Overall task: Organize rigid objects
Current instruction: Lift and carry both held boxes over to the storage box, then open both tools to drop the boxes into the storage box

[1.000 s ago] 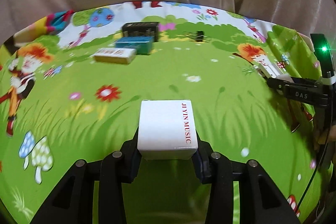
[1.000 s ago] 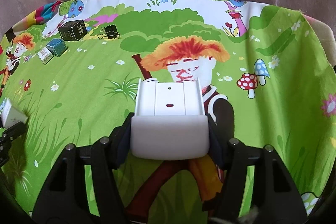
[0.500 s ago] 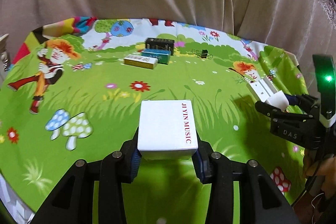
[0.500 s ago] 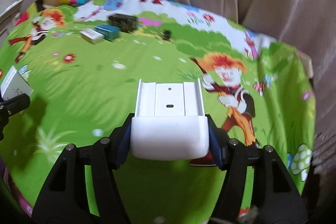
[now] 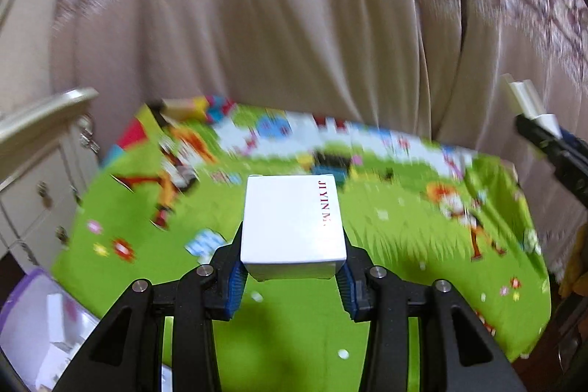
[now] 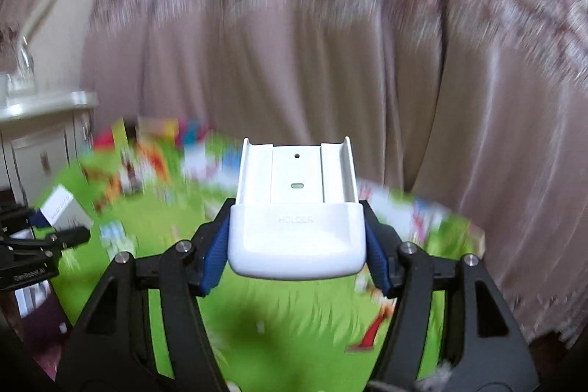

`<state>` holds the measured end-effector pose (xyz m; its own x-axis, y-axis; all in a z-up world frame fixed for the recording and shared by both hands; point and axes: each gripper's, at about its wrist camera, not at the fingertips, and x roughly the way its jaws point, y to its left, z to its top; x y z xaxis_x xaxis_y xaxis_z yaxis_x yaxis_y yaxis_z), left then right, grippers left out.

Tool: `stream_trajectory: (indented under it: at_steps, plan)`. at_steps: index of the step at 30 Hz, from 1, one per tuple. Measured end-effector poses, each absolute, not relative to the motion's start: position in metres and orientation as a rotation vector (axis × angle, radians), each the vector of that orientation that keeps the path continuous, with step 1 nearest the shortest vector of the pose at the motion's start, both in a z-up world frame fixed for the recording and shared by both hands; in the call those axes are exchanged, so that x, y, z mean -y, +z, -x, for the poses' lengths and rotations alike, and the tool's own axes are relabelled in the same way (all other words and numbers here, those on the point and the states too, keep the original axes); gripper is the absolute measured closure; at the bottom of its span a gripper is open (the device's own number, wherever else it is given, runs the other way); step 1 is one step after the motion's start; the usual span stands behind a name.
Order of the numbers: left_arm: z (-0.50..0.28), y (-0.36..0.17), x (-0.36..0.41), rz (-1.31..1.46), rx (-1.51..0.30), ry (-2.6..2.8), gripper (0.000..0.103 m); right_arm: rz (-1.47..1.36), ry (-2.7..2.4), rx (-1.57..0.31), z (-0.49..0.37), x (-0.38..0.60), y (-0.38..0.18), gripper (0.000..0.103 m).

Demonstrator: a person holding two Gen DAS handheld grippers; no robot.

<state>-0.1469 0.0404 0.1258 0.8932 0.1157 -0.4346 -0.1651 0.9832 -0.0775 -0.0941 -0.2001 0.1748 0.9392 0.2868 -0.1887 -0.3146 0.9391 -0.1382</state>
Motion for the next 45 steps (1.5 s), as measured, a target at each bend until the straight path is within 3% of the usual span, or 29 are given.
stream_trajectory:
  at_steps: [8, 15, 23, 32, 41, 43, 44, 45]
  plan:
    - [0.216, 0.176, -0.062, 0.095, -0.144, 0.259, 0.060, 0.135, 0.286, 0.156, 0.166, 0.191, 0.221, 0.036]
    - [0.243, 0.189, -0.079, 0.096, -0.121, 0.321, 0.060, 0.156, 0.418, 0.172, 0.189, 0.158, 0.231, 0.036]
    - [0.273, 0.150, -0.135, 0.184, -0.250, 0.483, 0.060, 0.246, 0.741, 0.035, 0.203, 0.078, 0.202, 0.036]
    - [0.306, 0.085, -0.202, 0.321, -0.508, 0.690, 0.060, 0.454, 1.171, -0.322, 0.212, -0.056, 0.147, 0.036]
    - [0.326, 0.026, -0.260, 0.494, -0.703, 0.817, 0.059, 0.582, 1.333, -0.604, 0.221, -0.111, 0.072, 0.036]
    - [0.326, 0.022, -0.265, 0.493, -0.724, 0.834, 0.044, 0.568, 1.384, -0.659, 0.220, -0.117, 0.063, 0.036]
    - [0.325, 0.023, -0.266, 0.487, -0.727, 0.847, 0.026, 0.554, 1.401, -0.683, 0.218, -0.118, 0.059, 0.034]
    - [0.325, 0.025, -0.267, 0.473, -0.721, 0.869, 0.014, 0.547, 1.399, -0.690, 0.219, -0.117, 0.056, 0.031]
